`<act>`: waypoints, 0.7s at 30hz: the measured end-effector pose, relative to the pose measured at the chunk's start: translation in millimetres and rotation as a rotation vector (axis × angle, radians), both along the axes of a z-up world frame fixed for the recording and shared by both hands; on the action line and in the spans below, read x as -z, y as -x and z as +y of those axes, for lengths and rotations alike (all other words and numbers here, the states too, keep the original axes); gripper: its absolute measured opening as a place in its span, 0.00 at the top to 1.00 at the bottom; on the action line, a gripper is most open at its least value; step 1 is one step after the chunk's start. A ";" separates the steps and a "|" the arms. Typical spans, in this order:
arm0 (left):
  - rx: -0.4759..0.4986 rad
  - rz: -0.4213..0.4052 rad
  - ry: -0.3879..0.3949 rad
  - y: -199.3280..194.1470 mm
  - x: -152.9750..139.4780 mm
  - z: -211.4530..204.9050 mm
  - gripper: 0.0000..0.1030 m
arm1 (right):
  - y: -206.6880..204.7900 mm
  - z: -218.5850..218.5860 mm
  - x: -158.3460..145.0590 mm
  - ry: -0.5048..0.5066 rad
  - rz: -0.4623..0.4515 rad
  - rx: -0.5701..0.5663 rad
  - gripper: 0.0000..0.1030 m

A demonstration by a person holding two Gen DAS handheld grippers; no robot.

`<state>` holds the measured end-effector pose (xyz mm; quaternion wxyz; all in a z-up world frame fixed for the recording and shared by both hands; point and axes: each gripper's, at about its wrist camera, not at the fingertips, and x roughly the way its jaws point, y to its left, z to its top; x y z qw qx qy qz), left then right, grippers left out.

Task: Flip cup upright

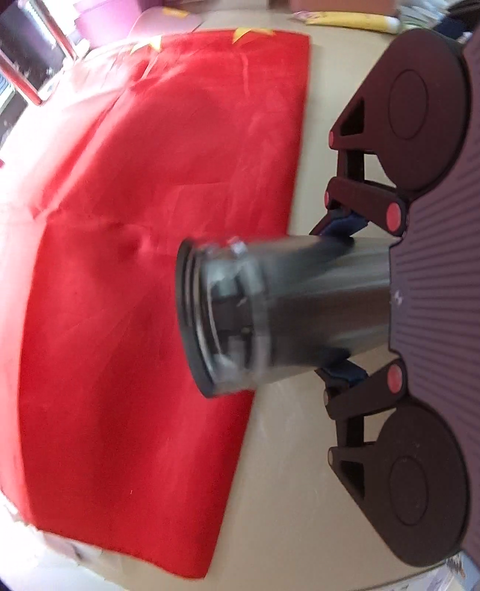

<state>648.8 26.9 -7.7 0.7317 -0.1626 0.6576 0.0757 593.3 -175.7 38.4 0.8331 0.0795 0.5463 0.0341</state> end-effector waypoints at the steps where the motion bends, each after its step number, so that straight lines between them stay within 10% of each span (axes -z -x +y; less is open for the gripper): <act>1: 0.008 -0.010 0.000 6.0 -5.1 0.9 0.38 | 5.9 0.7 -5.3 -0.007 -0.013 -0.002 0.00; 21: 0.266 -0.062 -0.125 183.7 -61.3 -23.7 0.39 | 144.5 -13.6 -66.6 -0.011 -0.279 -0.103 0.00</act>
